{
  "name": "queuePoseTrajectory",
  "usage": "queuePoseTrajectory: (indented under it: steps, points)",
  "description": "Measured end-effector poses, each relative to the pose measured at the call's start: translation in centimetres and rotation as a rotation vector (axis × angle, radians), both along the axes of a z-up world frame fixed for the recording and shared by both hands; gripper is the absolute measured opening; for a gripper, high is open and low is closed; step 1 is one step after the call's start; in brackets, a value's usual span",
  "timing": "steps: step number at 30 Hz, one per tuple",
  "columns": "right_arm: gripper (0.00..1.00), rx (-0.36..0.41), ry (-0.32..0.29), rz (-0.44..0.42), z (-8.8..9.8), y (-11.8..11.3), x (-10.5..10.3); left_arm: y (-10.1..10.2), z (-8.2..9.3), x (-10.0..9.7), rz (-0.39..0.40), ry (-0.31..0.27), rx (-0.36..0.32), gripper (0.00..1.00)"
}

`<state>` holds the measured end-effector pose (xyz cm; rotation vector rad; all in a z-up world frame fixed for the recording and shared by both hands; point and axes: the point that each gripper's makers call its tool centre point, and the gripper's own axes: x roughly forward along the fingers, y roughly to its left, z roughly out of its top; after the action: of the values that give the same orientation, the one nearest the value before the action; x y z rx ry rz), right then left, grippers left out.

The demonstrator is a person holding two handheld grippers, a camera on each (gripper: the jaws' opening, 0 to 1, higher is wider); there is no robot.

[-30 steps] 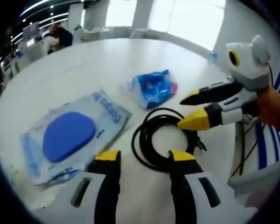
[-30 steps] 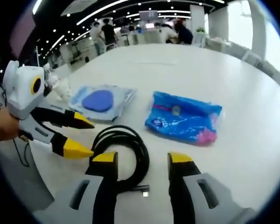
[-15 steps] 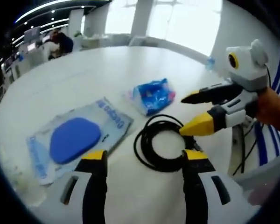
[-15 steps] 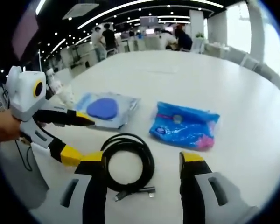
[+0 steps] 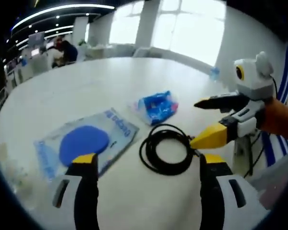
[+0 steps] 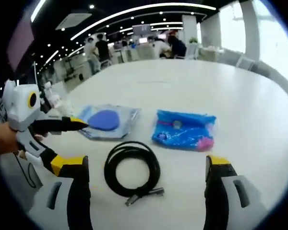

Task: Arrange the tabletop items into an orderly group along one side of the table until the central work area is clear of visible clutter.

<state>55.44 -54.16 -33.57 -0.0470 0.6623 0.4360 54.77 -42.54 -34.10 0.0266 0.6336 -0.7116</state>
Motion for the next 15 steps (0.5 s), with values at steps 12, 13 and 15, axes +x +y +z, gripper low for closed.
queuePoseTrajectory:
  steps: [12, 13, 15]
  points:
    - [0.99, 0.018, -0.066, 0.011, 3.0, 2.0, -1.8, 4.5, 3.2, -1.7, 0.052, -0.064, -0.026, 0.86]
    - [0.99, 0.021, -0.069, 0.013, 3.2, 2.3, -2.0, 5.0, 3.6, -1.8, 0.062, -0.073, -0.031, 0.86]
    - [0.99, 0.021, -0.077, 0.015, 3.4, 2.5, -2.1, 5.9, 4.1, -2.1, 0.075, -0.086, -0.037, 0.86]
